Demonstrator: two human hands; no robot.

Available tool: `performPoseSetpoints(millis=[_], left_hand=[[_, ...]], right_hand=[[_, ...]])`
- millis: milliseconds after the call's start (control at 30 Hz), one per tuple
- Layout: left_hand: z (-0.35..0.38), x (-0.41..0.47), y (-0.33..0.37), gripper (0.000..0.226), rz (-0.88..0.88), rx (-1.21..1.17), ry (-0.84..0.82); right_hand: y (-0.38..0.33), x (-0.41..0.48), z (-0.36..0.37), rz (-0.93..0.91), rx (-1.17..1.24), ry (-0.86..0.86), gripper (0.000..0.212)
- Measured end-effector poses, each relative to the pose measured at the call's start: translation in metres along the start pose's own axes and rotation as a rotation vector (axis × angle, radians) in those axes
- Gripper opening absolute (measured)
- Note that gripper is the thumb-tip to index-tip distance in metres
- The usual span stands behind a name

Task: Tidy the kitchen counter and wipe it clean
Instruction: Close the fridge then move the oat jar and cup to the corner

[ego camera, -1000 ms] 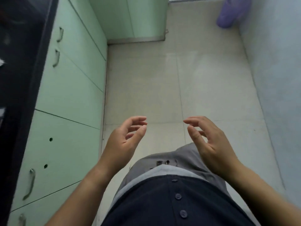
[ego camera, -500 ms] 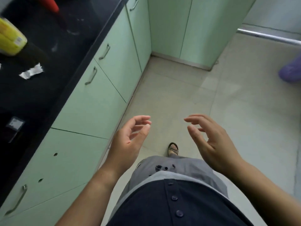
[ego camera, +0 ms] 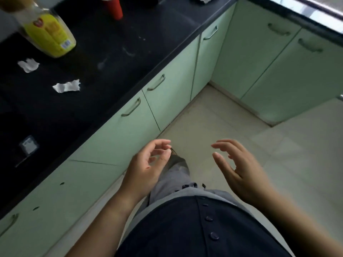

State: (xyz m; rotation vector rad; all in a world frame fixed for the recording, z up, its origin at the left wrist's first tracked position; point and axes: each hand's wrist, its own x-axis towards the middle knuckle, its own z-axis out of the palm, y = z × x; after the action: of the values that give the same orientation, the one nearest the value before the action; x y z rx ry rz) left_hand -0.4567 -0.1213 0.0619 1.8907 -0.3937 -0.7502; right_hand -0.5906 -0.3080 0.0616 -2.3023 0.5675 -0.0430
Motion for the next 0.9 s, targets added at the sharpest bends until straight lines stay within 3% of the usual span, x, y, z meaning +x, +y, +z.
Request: performPoseSetpoints(millis=[267,600,900], left_hand=[[-0.067,0.15,0.049,0.022,0.079,-0.008,0.144],[-0.12,0.235,0.045,0.022,-0.071,-0.042,0.38],[-0.201,0.383,0.036,0.026,-0.251,0.287,0.469]], right_hand=[[-0.045,0.198,-0.031,-0.212,-0.019,0.007,0.05],[-0.071,0.337,-0.005,-0.321,-0.011,-0.282,0.051],[-0.126,0.531,0.008,-0.477,-0.043,-0.379,0.039]])
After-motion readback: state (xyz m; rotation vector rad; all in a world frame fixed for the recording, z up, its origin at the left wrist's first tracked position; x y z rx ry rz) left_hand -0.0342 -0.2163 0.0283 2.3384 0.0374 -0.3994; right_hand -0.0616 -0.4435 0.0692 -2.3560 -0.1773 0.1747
